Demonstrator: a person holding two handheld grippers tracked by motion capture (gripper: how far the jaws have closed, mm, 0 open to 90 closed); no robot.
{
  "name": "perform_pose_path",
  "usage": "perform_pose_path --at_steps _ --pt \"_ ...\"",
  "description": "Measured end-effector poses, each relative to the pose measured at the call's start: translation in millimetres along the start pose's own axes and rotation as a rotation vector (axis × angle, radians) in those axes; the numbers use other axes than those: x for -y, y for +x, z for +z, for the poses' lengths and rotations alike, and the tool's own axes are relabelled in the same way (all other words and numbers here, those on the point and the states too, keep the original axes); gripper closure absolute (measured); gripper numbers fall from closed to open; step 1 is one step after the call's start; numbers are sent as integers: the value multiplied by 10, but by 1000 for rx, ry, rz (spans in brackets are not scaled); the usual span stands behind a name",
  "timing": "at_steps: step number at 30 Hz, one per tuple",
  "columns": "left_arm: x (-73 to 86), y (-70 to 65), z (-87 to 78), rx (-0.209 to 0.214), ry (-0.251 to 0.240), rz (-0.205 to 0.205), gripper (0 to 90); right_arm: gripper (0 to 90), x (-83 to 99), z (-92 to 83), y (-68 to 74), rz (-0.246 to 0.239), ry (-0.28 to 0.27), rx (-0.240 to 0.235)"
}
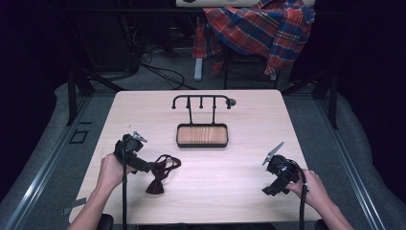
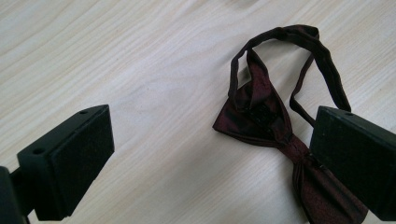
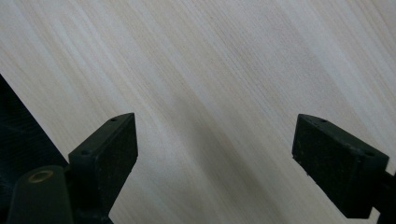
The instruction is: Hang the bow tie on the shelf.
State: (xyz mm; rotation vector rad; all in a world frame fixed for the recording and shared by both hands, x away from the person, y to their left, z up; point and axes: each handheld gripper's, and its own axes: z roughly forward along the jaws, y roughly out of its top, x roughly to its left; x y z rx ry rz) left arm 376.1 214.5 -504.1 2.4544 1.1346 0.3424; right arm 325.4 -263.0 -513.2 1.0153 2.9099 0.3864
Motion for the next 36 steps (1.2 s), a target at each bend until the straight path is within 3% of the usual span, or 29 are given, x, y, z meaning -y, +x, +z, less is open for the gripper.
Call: perform_pose_path --at_steps 8,11,15,16,18,20,22,28,36 --pt "-27 54 50 2 -14 -20 0 135 -24 4 11 -5 7 -1" --pt "-96 45 105 -22 -16 -26 4 136 -30 20 19 5 -1 -10" --pt "-162 28 165 -9 -17 -19 4 136 -35 13 16 -9 15 0" --pt "-202 0 200 7 -12 2 17 136 -34 13 15 -6 12 -4" --pt "-221 -20 223 14 -13 12 125 136 -34 15 13 -5 14 -2" --pt "-265 -73 287 37 1 30 148 136 -34 23 8 -3 17 -5" --pt "-275 -87 307 41 8 36 159 136 -35 26 9 -3 17 -6" --pt "-308 -95 380 70 22 55 350 137 -42 41 -3 1 24 -9" --pt "-394 -145 467 78 51 71 450 138 -41 50 -8 4 30 -6"
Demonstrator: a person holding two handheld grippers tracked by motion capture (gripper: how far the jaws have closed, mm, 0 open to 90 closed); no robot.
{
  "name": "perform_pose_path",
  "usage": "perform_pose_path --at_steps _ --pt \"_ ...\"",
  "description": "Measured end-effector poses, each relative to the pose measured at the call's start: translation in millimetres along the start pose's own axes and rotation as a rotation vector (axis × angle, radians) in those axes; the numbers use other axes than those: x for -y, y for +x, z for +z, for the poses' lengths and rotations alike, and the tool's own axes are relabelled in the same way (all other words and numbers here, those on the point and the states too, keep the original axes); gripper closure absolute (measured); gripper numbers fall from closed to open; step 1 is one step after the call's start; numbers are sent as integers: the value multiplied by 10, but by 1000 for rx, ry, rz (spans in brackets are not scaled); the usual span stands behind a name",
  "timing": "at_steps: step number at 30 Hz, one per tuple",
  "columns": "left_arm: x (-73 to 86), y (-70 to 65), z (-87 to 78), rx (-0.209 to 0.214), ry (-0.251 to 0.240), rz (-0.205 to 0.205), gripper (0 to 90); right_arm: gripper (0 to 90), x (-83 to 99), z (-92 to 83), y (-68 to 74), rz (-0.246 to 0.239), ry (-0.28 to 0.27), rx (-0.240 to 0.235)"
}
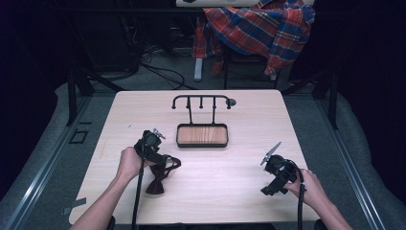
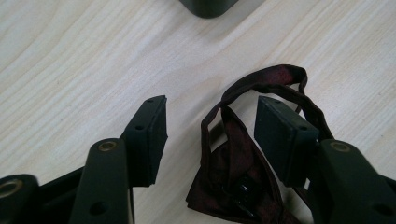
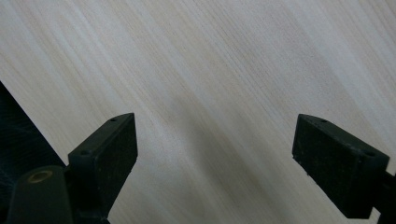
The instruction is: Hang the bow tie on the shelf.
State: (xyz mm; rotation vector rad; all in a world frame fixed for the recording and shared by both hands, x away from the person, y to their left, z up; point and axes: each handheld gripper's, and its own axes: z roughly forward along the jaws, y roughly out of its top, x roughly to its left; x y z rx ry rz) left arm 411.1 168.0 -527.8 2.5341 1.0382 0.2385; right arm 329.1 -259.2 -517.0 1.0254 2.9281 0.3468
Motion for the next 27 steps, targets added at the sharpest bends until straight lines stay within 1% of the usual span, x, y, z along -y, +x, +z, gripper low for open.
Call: perform_pose_path --at_steps 2,3,5,8,9,11,14,15,16,17,20,21,26,27 --pt "-10 -4 12 5 7 2 481 138 1 0 0 1 1 -1" --pt "-21 -14 31 -4 11 3 496 138 3 -1 0 3 2 -4" --pt "-36 -22 50 8 14 4 505 138 3 -1 0 3 2 -4" --pt "-58 -36 68 10 16 14 549 139 2 -1 3 0 9 -1" --pt "-69 -44 76 6 24 21 549 140 3 3 0 -1 9 -6" --pt "-91 -58 108 -3 37 37 578 140 6 6 0 2 11 -7" --pt "-104 -65 135 -3 49 42 594 140 7 5 0 2 11 -8" --pt "-113 -69 160 6 59 43 607 140 7 5 2 2 10 -10" --pt "-113 -69 160 6 59 43 607 140 7 4 3 2 10 -9" --pt "-119 -68 185 9 74 50 609 140 8 2 3 1 12 -10" --pt "-118 -74 209 14 81 51 622 140 9 0 3 -1 10 -11" --pt "-119 -81 219 17 89 59 651 140 16 7 8 6 -2 -8" --pt "-118 -97 231 12 93 70 722 141 17 5 7 5 -3 -6" --pt "-117 -99 231 16 96 73 766 141 9 -12 -1 -12 19 0"
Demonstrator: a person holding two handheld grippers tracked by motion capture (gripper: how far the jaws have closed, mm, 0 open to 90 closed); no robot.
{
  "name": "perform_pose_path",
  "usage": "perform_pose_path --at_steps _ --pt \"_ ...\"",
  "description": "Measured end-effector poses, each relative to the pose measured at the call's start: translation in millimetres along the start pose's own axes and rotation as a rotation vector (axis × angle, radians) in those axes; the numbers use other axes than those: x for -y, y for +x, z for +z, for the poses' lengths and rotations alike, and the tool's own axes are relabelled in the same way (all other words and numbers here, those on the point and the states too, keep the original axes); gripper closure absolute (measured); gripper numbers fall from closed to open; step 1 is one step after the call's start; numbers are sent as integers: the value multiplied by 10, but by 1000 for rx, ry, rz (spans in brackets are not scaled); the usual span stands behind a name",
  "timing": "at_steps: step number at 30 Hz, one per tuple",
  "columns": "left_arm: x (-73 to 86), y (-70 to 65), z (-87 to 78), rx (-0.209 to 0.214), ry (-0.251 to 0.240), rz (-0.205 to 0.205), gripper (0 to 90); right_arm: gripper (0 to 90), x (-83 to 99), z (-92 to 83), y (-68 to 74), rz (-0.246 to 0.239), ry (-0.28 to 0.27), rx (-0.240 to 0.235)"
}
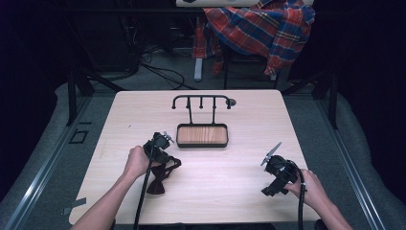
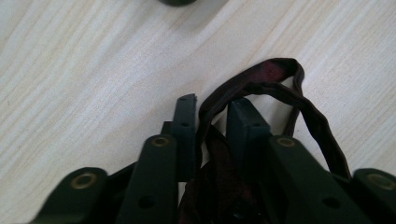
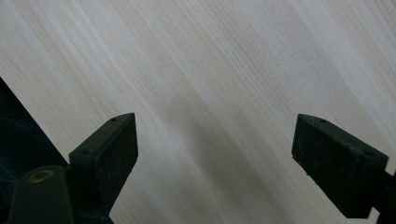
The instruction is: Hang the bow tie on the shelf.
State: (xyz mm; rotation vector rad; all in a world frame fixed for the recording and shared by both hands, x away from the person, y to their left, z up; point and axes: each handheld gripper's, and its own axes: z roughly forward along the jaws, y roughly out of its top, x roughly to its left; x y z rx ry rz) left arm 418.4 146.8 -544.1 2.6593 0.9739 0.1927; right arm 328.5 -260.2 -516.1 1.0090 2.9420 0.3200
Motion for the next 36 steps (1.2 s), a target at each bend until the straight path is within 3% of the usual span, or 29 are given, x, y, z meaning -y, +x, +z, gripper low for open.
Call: perform_pose_path --at_steps 7,12,28,32,36 --pt "11 -18 4 -10 7 10 886 141 9 4 7 13 -14 -1" --pt "10 -39 -38 -20 3 14 890 141 18 2 8 17 -22 3" --pt "68 -49 -297 -77 -100 -19 892 142 25 -30 12 2 -14 4" --pt "82 -53 -381 -91 -125 -30 892 142 41 -25 16 16 -34 -2" --pt "106 -64 -442 -100 -144 -34 892 141 20 -32 8 5 -22 18"
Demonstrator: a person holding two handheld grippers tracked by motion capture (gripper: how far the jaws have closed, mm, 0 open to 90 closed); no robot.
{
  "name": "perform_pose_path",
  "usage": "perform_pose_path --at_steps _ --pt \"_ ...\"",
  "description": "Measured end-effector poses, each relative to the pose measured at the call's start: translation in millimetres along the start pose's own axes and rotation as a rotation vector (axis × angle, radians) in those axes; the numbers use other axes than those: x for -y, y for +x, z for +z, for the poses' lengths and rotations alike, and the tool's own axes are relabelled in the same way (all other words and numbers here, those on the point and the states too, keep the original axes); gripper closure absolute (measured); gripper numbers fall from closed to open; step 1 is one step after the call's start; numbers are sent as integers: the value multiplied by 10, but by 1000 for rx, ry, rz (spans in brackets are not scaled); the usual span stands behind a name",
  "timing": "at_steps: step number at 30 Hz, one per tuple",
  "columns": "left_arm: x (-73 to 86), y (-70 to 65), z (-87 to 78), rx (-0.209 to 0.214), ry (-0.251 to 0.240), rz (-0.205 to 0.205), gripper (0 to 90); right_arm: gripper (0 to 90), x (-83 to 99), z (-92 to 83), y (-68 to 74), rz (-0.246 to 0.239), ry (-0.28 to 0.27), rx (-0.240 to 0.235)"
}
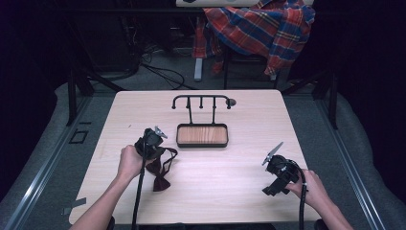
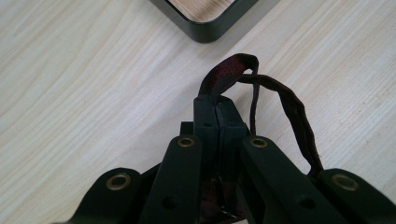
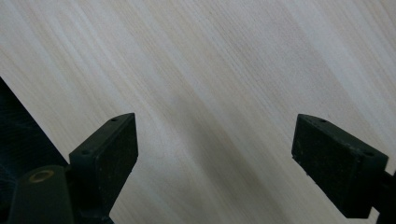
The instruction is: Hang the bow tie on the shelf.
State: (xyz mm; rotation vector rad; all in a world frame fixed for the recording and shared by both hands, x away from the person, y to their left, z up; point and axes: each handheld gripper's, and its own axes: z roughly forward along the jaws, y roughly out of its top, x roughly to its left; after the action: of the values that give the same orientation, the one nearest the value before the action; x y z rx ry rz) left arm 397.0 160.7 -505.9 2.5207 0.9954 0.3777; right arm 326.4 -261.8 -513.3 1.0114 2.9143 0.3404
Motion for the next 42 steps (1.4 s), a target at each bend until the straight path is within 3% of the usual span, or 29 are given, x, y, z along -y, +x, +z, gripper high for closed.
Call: perform_pose_path --at_steps 7,9,11,15,20,35,38,40,42 --pt "21 -9 -102 -11 -35 -11 893 142 -2 18 4 11 -12 -16" --pt "23 -12 -122 -12 -41 -12 892 142 -12 5 -12 -10 10 -10" --pt "26 -13 -145 -17 -47 -11 893 142 -2 21 10 14 -22 -14" --pt "33 -5 -199 -24 -67 -19 893 142 -22 -7 9 -15 8 5" --pt "35 7 -217 -29 -77 -25 892 142 -14 21 2 5 -9 -16" --pt "54 59 -328 -50 -99 -38 892 142 -60 21 3 -14 3 -3" --pt "37 68 -351 -56 -113 -41 892 142 -37 42 -9 10 -16 -22" --pt "30 71 -355 -56 -116 -44 892 142 -46 27 -13 -6 7 -12" --pt "8 86 -370 -57 -124 -49 891 142 -44 35 -3 1 -7 -12"
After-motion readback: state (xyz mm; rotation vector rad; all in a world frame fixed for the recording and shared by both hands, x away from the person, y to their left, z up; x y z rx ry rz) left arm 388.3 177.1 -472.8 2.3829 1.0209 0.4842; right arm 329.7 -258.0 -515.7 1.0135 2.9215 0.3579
